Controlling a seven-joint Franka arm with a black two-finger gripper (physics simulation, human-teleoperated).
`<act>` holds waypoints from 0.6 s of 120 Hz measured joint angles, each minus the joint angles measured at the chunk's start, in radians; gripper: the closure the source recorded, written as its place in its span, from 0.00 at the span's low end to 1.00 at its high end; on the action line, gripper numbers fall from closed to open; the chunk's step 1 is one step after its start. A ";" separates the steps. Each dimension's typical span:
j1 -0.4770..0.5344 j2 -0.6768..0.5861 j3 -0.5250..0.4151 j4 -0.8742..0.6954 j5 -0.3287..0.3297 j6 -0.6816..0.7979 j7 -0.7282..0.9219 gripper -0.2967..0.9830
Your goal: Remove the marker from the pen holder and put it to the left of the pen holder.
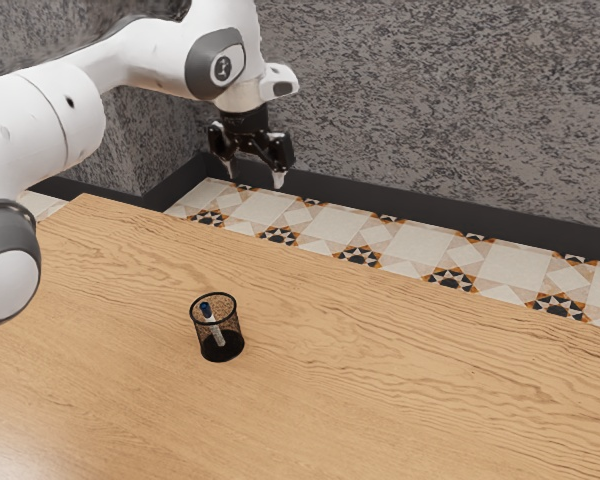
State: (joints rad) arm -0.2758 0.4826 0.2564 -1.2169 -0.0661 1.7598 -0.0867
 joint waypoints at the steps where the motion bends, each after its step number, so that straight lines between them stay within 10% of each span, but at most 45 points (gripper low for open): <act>1: 0.000 0.008 -0.001 0.000 0.000 0.005 -0.004 0.25; 37: -0.002 0.104 -0.020 -0.048 -0.114 0.033 -0.119 0.25; 72: -0.026 -0.156 0.069 -0.521 -0.103 0.033 -0.184 0.25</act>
State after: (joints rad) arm -0.3022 0.3263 0.3256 -1.7374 -0.1688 1.7929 -0.2706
